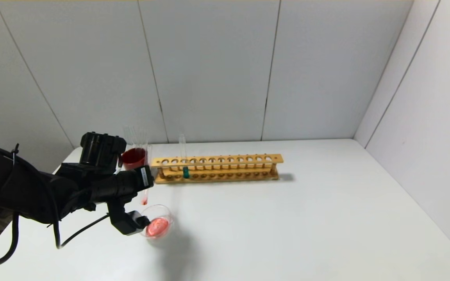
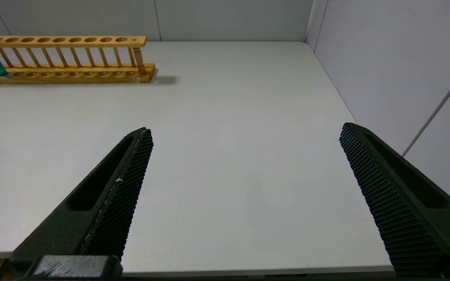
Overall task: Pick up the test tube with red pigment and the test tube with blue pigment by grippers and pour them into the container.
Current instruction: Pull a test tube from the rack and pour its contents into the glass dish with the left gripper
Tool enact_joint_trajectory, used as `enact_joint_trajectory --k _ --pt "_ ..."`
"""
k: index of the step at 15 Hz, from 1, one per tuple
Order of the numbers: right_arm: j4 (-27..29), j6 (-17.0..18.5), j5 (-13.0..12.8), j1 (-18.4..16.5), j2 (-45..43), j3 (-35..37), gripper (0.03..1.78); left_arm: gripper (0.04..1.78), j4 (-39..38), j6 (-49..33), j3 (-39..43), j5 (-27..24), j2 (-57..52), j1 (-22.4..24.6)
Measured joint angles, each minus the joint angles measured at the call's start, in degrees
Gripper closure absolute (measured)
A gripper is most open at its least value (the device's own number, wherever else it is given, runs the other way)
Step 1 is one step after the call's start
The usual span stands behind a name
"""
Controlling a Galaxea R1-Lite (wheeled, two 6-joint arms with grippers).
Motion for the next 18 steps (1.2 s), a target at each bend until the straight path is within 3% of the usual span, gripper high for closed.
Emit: enact_joint_trajectory --k 18 --pt "0.0 0.0 0.0 0.0 0.0 0.0 0.06 1.5 -0.7 4.8 0.0 0.2 -2.1 -3.4"
